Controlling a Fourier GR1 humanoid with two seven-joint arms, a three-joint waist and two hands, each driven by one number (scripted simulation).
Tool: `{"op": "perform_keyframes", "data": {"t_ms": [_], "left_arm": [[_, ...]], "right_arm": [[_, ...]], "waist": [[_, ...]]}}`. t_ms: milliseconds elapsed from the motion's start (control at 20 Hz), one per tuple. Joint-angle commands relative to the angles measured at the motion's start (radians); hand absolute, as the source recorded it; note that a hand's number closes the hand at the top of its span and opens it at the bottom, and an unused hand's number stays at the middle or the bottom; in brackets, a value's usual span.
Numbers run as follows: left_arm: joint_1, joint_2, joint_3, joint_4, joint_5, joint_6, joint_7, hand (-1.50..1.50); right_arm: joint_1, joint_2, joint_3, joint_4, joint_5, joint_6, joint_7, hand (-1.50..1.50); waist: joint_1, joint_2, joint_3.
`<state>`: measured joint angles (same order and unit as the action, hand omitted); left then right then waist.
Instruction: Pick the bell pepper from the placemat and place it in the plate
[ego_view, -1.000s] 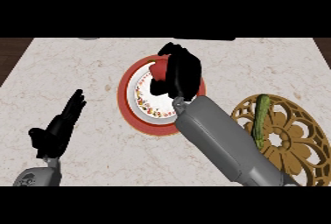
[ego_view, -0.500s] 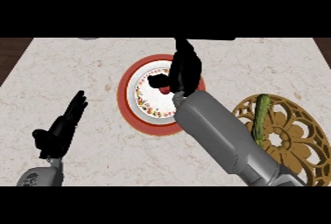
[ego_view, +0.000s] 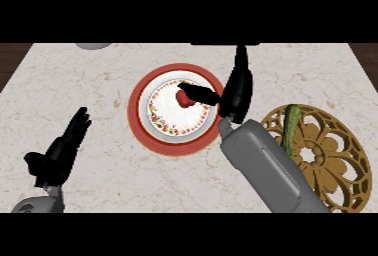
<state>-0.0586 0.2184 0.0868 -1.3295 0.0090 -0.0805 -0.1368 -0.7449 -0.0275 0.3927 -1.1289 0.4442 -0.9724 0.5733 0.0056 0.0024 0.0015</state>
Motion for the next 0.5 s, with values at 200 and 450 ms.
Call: {"op": "perform_keyframes", "data": {"t_ms": [200, 450], "left_arm": [[0.053, 0.012, 0.026, -0.020, 0.014, -0.018, -0.032, 0.00], [0.007, -0.005, 0.013, -0.021, 0.001, -0.002, 0.033, 0.00]], "right_arm": [[0.397, -0.172, -0.046, -0.374, -0.270, 0.123, -0.314, -1.50], [0.594, -0.194, -0.077, -0.424, -0.387, 0.234, -0.588, -1.50]], "waist": [[-0.012, -0.004, 0.000], [-0.011, -0.002, 0.000]]}}
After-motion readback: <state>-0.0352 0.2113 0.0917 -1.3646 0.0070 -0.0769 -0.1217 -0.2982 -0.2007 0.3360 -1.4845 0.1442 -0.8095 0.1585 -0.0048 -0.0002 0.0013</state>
